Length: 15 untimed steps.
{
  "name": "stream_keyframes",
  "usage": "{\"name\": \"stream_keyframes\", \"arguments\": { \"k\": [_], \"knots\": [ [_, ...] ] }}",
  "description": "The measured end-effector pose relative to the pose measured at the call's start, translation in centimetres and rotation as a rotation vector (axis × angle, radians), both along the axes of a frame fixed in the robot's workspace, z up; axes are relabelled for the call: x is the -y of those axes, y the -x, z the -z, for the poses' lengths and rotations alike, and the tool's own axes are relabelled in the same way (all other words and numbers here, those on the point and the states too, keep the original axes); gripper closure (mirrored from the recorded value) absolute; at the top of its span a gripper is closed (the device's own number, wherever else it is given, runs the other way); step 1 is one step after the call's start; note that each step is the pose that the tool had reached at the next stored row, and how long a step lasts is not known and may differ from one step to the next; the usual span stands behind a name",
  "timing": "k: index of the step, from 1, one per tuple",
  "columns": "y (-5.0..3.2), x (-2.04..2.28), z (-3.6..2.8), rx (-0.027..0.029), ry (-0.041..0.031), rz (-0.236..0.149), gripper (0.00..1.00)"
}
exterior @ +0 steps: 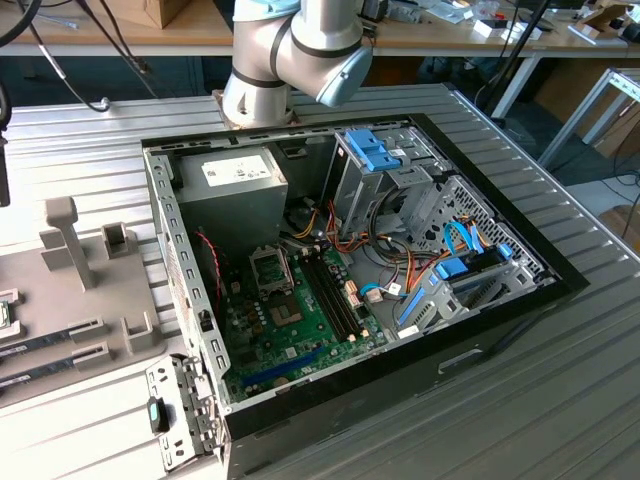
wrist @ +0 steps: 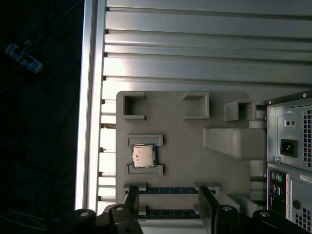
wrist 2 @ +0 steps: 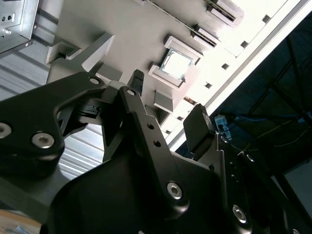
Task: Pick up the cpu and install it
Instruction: 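Pick up the cpu and move it towards the insertion slot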
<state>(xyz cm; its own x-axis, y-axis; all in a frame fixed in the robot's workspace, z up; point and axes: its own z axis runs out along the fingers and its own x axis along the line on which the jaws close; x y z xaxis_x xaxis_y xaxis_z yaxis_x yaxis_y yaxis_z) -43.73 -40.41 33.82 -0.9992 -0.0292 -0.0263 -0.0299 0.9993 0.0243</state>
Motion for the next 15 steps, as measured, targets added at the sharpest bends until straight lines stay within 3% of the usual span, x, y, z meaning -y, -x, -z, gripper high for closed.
{"name": "stream_keyframes", "arguments": {
  "k": [15],
  "knots": [
    [0.41,-0.25,0.45,-0.0001,0.0001,0.0,0.4]
  ]
}}
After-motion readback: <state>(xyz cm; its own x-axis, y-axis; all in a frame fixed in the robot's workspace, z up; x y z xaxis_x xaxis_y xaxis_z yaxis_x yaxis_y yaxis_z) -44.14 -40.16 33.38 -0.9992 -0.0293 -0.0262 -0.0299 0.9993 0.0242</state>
